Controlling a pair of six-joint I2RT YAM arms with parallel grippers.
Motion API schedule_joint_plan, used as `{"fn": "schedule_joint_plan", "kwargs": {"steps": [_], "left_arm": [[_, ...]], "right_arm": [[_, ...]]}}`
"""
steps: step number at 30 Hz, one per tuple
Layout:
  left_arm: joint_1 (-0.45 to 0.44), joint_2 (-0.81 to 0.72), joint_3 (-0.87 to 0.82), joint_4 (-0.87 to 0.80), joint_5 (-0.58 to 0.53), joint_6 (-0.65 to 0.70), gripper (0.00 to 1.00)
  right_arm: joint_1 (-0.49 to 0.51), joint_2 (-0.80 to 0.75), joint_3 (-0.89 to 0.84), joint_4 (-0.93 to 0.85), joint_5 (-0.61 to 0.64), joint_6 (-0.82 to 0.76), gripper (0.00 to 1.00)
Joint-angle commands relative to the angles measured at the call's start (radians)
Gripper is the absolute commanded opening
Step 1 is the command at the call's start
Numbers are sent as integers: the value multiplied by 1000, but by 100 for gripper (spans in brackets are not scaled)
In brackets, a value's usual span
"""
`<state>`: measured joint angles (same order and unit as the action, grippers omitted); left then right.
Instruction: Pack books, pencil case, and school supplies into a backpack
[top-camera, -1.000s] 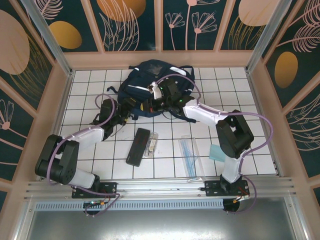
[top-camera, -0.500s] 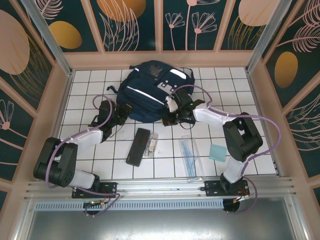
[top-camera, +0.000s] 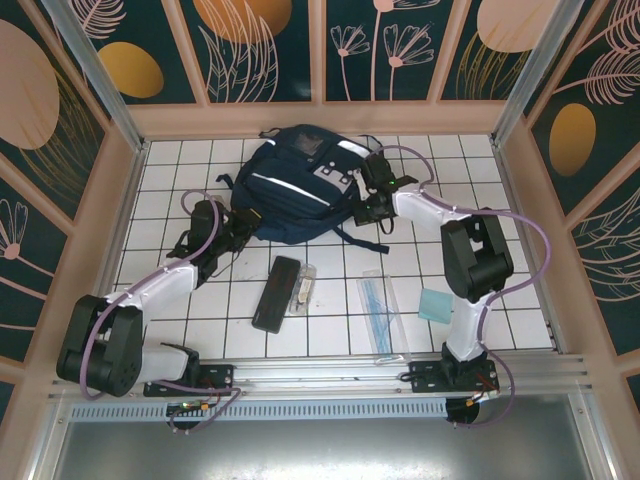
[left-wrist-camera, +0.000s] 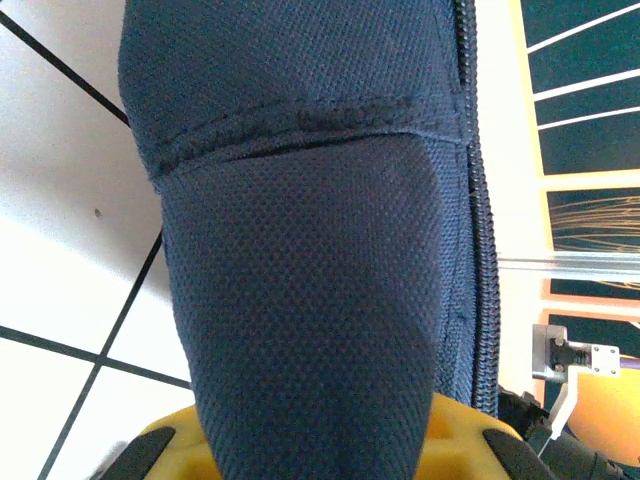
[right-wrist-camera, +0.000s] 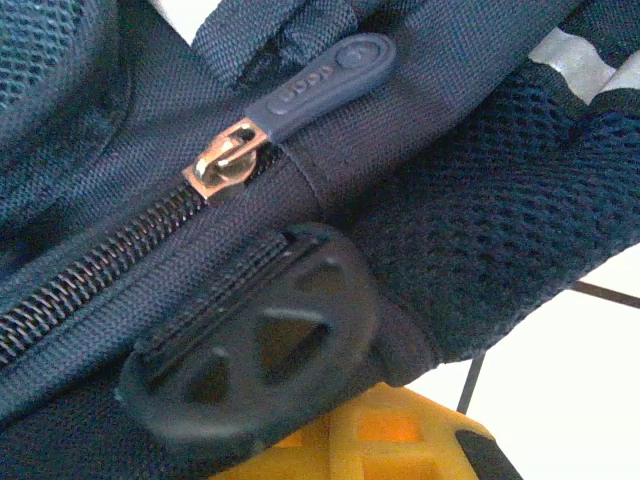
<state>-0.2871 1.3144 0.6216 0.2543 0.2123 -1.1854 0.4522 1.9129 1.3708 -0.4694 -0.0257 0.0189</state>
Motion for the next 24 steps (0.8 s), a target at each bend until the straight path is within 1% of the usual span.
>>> {"fn": "schedule_joint_plan", "kwargs": {"steps": [1, 5, 8, 9, 11, 12, 13, 14, 15, 16, 17, 18, 20, 21, 22, 24], "left_arm": [[45, -55, 36, -3, -57, 61, 0], [49, -39, 36, -1, -71, 72, 0], [48, -16, 54, -1, -83, 97, 0], [49, -7, 60, -3, -90, 105, 0], [48, 5, 71, -4, -106, 124, 0], [49, 10, 77, -8, -112, 130, 0], [49, 12, 83, -11, -122, 140, 0], [49, 15, 90, -18, -129, 153, 0], [49, 17, 97, -28, -137, 164, 0], [49, 17, 103, -40, -147, 177, 5], [50, 17, 109, -54, -154, 188, 14], [51, 14, 111, -72, -166, 198, 27], [50, -2, 117, -131, -212, 216, 75], [50, -12, 117, -161, -243, 217, 89], [51, -27, 115, -188, -280, 222, 99], [50, -57, 118, -220, -338, 247, 99]], "right_arm": [[-36, 7, 26, 9, 216, -42, 0], [-4, -27, -11, 15, 204, -28, 0], [11, -53, -24, -16, 150, 9, 0], [16, -66, -29, -29, 130, 24, 4], [20, -107, -42, -66, 64, 55, 21], [20, -126, -47, -81, 46, 64, 27], [20, -153, -57, -96, 13, 76, 35], [19, -182, -65, -111, -4, 84, 42], [19, -206, -73, -121, -14, 90, 46], [19, -236, -82, -127, -23, 97, 50], [17, -262, -89, -127, -32, 104, 51], [15, -283, -92, -125, -40, 111, 53], [6, -318, -95, -103, -51, 131, 56], [1, -328, -96, -88, -48, 142, 57], [-6, -331, -95, -71, -41, 155, 58], [-21, -329, -90, -24, -49, 187, 60]]}}
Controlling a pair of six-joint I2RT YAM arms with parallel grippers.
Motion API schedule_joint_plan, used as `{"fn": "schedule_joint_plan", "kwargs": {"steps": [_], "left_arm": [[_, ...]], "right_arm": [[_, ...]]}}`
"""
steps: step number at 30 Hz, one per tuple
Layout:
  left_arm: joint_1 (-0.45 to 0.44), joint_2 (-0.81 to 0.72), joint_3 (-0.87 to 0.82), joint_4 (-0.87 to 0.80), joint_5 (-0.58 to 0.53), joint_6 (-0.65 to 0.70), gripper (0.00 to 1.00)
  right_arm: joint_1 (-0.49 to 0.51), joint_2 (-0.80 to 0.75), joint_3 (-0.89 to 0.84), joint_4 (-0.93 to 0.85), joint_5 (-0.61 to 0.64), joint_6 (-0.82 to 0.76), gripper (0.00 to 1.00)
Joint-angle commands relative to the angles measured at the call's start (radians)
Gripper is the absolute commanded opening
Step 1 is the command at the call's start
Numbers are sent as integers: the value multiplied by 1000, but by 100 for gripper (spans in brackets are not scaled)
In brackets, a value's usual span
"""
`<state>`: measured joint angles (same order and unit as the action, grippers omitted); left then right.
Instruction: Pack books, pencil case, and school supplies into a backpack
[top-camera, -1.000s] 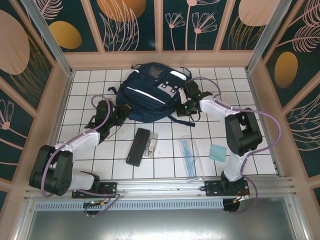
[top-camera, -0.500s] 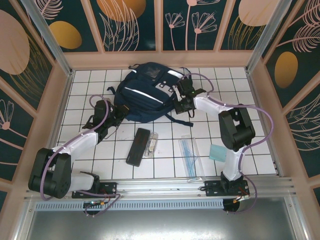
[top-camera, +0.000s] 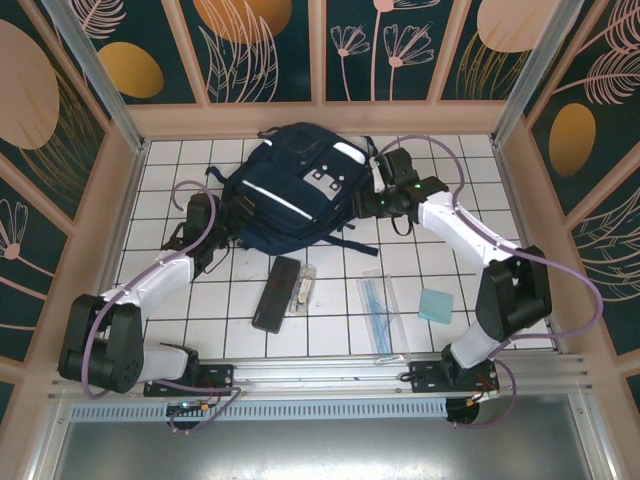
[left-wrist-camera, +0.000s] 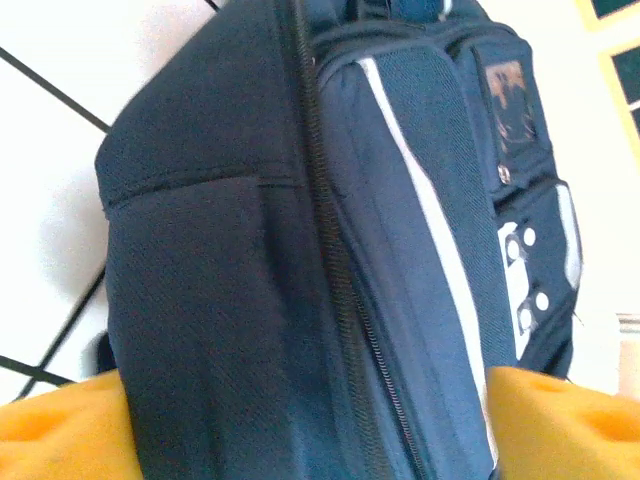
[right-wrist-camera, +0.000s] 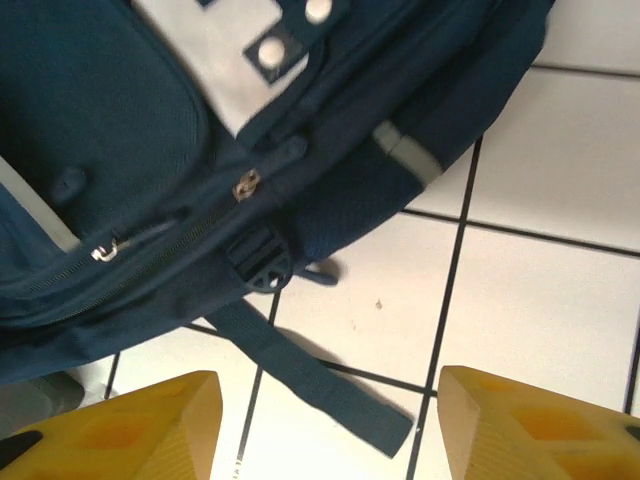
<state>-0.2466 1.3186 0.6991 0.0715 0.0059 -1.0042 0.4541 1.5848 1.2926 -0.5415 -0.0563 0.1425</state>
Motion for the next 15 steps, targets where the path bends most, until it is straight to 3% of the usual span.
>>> {"fn": "schedule_joint_plan", "kwargs": {"steps": [1, 5, 10, 15], "left_arm": [[10, -76, 49, -54, -156, 83, 99], [10, -98, 94, -88, -184, 149, 99], [9, -46, 112, -18, -63, 136, 99], [4, 30, 86, 69, -4, 101, 99]], "right_arm": [[-28, 3, -10, 76, -30, 79, 61], [-32, 52, 9, 181, -55, 147, 62], [-31, 165, 43, 306, -102, 258, 61], [-35, 288, 94, 365, -38, 318, 59]]}}
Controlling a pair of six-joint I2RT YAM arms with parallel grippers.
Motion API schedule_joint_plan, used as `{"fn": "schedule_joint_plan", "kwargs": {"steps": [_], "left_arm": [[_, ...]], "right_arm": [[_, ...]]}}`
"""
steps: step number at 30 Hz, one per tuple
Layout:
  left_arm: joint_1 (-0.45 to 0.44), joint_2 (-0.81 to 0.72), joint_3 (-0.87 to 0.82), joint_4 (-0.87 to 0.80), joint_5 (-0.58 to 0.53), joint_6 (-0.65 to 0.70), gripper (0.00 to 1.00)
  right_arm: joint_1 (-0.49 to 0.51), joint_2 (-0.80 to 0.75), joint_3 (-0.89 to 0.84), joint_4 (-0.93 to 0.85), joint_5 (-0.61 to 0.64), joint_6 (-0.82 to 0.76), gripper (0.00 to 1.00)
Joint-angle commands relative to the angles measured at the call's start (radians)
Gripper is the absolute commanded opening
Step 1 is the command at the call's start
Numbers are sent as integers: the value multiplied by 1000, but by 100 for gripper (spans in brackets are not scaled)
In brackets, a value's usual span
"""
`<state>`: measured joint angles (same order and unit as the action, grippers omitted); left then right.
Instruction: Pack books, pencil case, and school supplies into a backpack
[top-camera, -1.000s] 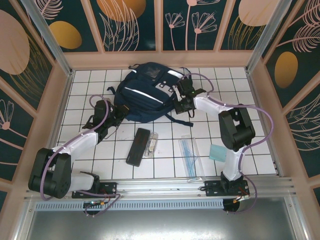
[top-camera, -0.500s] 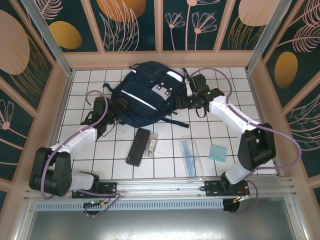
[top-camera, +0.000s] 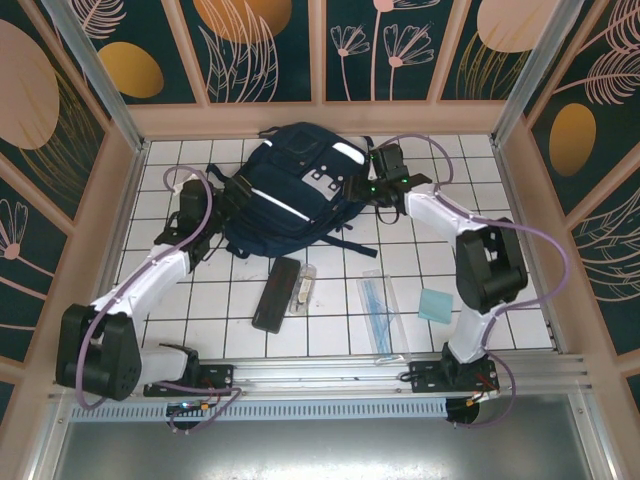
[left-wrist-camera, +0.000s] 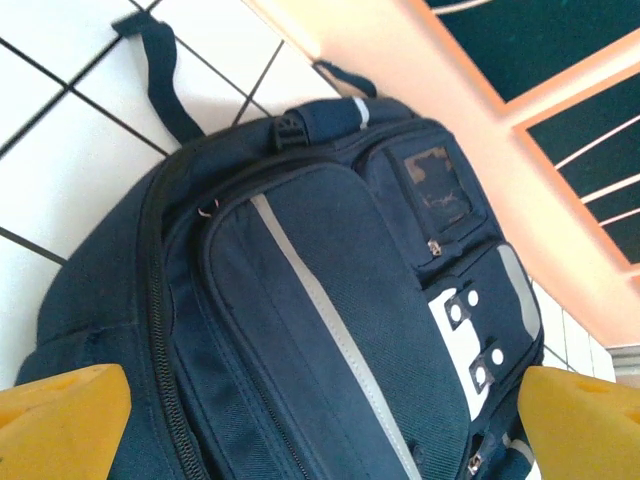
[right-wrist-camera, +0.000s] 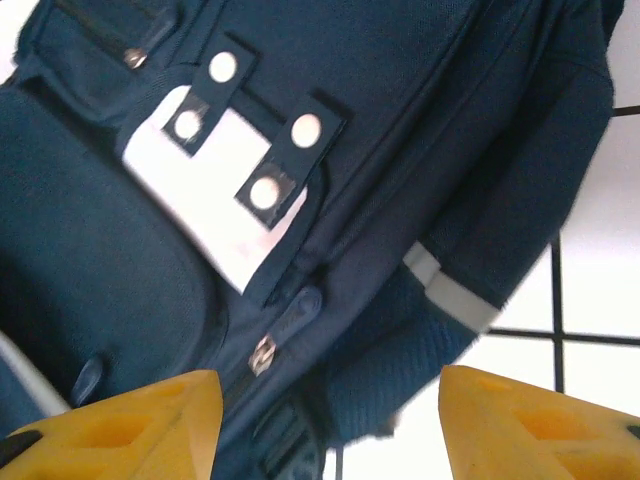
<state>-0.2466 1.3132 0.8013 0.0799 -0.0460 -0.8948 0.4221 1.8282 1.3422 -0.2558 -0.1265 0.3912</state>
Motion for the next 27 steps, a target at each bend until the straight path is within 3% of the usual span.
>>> {"fn": "schedule_joint_plan", "kwargs": {"steps": [1, 4, 9, 27], "left_arm": [[3, 47, -23, 72, 47, -7, 99], [4, 76, -44, 96, 32, 0, 99], [3, 114, -70, 126, 42, -7, 99], [4, 242, -103, 194, 76, -26, 99]], "right_arm": [[-7, 67, 56, 96, 36, 77, 59], [-23, 134, 102, 129, 18, 107, 58], [-26, 221, 168, 139, -70, 156, 46], [33, 253, -6, 236, -199, 185, 48]]}}
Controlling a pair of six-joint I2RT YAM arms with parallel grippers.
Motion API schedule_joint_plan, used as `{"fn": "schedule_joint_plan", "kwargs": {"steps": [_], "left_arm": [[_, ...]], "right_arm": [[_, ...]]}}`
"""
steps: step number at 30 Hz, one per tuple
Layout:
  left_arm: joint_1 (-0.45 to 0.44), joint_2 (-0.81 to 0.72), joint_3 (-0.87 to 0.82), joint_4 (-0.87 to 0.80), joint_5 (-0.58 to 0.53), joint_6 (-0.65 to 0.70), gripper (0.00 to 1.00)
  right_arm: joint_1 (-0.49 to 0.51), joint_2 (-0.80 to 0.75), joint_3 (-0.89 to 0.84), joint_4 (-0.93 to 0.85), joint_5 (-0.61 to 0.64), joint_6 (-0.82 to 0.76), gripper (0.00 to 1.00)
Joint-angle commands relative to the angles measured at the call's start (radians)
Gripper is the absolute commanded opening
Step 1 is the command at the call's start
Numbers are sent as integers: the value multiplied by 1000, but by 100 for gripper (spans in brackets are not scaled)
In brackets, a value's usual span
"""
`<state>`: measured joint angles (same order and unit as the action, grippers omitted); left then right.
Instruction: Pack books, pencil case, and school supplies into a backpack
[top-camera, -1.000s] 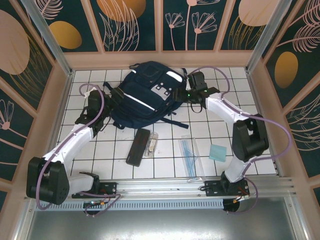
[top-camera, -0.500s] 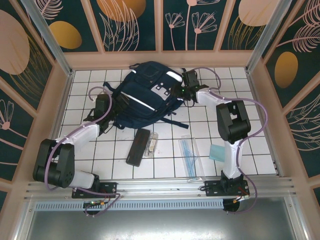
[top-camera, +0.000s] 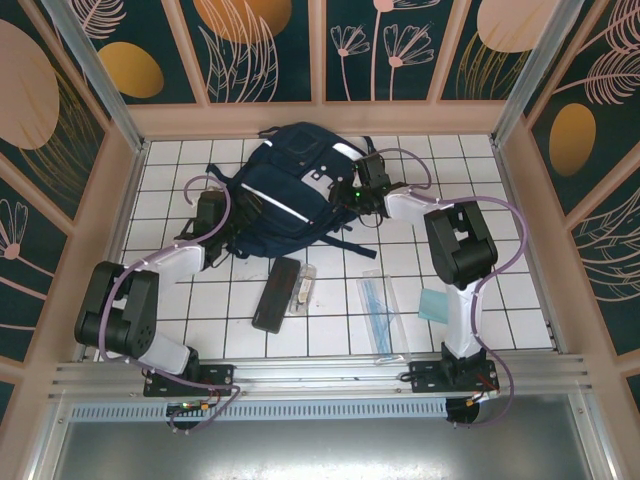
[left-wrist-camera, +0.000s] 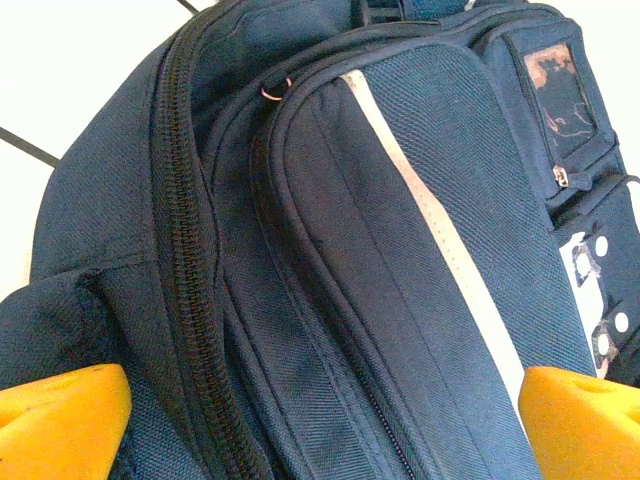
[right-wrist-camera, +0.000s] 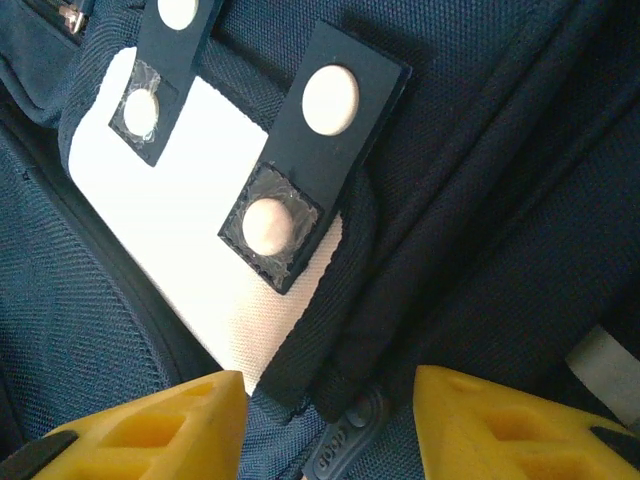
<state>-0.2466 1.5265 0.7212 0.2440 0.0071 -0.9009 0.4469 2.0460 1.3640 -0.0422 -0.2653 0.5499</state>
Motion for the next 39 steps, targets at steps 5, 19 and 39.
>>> {"fn": "schedule_joint_plan", "kwargs": {"steps": [5, 19, 39], "left_arm": [[3, 71, -28, 53, 57, -42, 99], [4, 93, -49, 66, 67, -49, 99], [-12, 152, -49, 150, 99, -125, 99]], "right_arm": [[15, 90, 17, -49, 30, 37, 55], [5, 44, -79, 136, -67, 88, 12], [95, -142, -194, 105, 62, -174, 0]]}}
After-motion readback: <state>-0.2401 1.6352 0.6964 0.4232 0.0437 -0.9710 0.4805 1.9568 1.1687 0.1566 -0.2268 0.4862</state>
